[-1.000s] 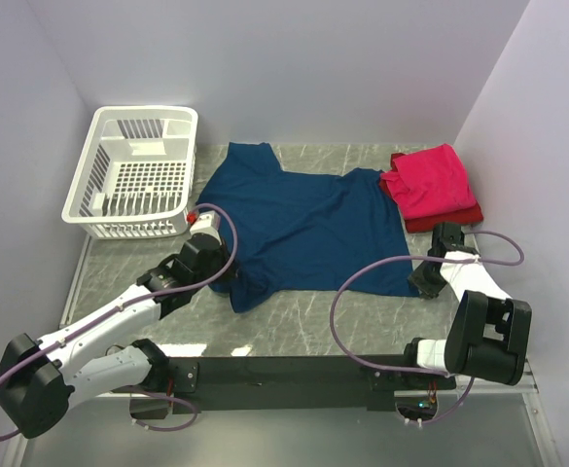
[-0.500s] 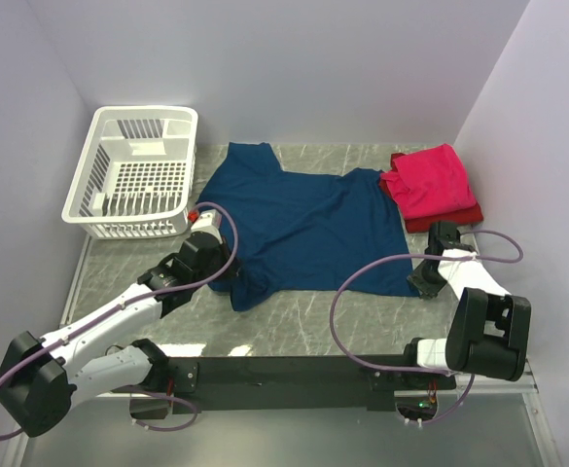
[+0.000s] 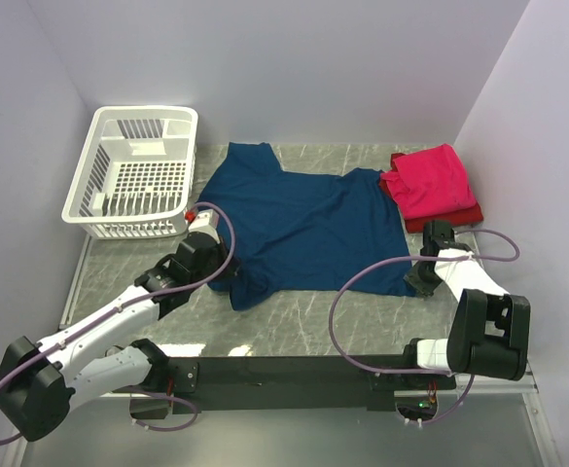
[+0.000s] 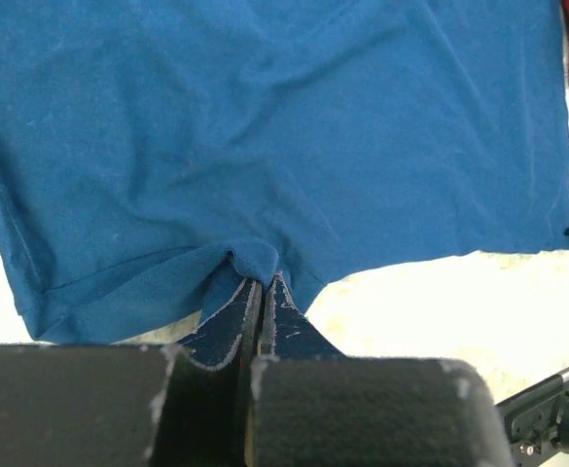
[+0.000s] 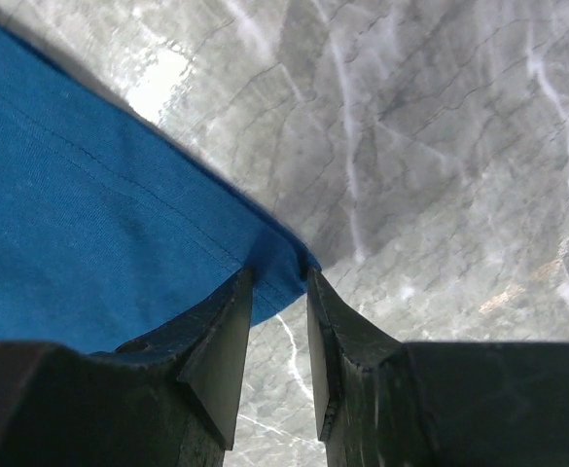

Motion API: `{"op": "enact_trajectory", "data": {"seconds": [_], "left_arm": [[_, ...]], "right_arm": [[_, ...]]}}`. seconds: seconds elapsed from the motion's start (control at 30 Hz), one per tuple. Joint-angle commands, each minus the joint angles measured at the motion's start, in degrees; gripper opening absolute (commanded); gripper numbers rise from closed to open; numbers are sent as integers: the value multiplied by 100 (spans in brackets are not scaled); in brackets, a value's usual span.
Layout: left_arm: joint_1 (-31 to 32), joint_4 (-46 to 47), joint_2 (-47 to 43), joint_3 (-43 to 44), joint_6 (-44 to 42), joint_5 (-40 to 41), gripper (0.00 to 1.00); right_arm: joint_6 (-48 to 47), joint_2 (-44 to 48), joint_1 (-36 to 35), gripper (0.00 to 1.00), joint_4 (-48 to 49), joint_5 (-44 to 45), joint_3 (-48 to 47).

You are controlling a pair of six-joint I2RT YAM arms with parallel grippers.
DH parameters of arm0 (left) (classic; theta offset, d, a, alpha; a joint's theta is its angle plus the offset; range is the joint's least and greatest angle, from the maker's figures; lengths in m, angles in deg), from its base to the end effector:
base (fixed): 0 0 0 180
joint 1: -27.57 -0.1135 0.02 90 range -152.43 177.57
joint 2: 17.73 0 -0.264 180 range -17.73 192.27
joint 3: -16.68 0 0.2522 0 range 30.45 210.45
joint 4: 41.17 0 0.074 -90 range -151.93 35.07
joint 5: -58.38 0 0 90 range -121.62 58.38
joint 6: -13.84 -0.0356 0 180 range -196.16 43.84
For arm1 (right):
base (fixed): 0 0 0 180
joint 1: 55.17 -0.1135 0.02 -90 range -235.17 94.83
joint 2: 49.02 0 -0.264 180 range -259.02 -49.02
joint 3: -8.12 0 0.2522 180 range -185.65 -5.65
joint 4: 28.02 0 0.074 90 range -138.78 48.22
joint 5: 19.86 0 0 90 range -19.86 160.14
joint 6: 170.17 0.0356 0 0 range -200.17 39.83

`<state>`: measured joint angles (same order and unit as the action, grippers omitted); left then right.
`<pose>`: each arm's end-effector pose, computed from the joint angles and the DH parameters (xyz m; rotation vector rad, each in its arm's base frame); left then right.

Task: Fold and stack the t-shirts
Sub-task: Flatten the tshirt out

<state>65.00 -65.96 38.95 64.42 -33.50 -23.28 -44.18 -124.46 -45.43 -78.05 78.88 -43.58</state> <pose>0.1738 -0.1265 0.2343 -0.1881 2.2173 -0.6409 0.2110 -0.0417 0.1627 1.1278 2.5950 -0.1190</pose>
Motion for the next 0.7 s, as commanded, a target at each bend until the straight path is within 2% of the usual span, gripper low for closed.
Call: {"op": "enact_trajectory", "data": {"seconds": [0.0,0.37,0.5,0.63,0.67], "left_arm": [[-34,136,-201,-23,-73,-69,0],[-43,110,-448,-49,-64,-78,1],[-43,101,-492,-75,-64,-52,1],[-43,74,-518,-75,-55,-8,1],[-34,74,-518,-67,-55,1,1]], "right_arm": [[224,179,-156,36,-64,278,-21],[673,258,-226,40,234,-169,576],[743,275,-350,40,199,-47,541],[761,293,-376,27,182,-21,541],[761,328,-385,19,164,-12,533]]}}
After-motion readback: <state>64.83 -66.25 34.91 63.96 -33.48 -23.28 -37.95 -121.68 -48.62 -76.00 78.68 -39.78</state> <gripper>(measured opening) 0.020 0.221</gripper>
